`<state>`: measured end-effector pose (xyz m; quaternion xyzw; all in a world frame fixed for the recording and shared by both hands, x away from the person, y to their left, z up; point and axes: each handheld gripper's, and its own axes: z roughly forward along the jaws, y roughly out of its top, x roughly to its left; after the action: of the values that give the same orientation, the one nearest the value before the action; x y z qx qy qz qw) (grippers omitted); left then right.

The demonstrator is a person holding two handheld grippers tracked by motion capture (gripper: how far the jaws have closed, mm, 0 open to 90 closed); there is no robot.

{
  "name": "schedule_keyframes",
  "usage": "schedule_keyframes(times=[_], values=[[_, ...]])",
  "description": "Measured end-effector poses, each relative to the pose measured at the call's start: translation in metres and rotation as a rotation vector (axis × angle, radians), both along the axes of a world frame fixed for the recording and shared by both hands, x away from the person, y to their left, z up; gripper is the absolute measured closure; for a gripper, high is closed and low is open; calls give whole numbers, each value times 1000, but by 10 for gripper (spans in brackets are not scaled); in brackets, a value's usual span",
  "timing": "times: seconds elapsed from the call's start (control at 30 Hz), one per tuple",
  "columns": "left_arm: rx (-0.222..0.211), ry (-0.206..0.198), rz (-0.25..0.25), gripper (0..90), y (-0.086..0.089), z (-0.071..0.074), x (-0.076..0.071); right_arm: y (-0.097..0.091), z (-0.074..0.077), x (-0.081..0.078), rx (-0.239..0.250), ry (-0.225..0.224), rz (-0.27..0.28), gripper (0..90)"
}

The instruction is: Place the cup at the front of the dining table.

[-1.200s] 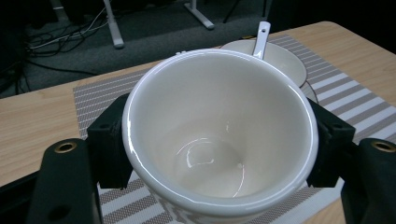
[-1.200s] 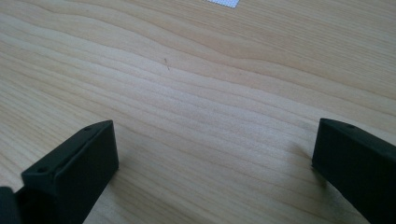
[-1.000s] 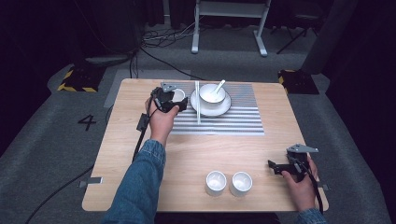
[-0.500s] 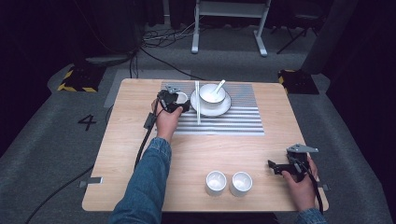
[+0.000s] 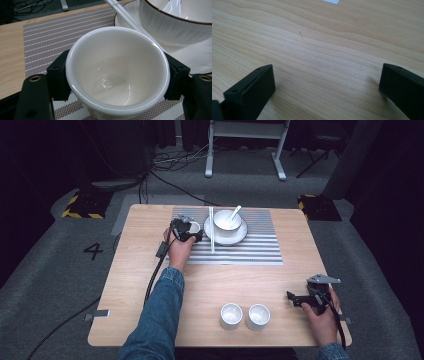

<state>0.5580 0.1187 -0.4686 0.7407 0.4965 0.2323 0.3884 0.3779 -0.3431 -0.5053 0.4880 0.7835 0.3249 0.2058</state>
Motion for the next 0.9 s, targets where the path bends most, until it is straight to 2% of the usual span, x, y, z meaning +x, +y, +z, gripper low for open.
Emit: schedule_keyframes(times=[0.23,0.33,0.73,0.8,0.9], values=[[9,4,-12,265,-3,-8,1,0,0,0,1,1,-1,4],[30,7,-13,265,-3,-12,0,0,0,0,1,1,-2,4],[5,-6,4,263,-2,-16,-1,0,0,0,1,0,-1,4],[-19,-4,14,256,-1,-15,-2,0,0,0,1,1,-1,4],[-13,-13,14,256,-1,-12,-3,0,0,0,0,1,-1,4]])
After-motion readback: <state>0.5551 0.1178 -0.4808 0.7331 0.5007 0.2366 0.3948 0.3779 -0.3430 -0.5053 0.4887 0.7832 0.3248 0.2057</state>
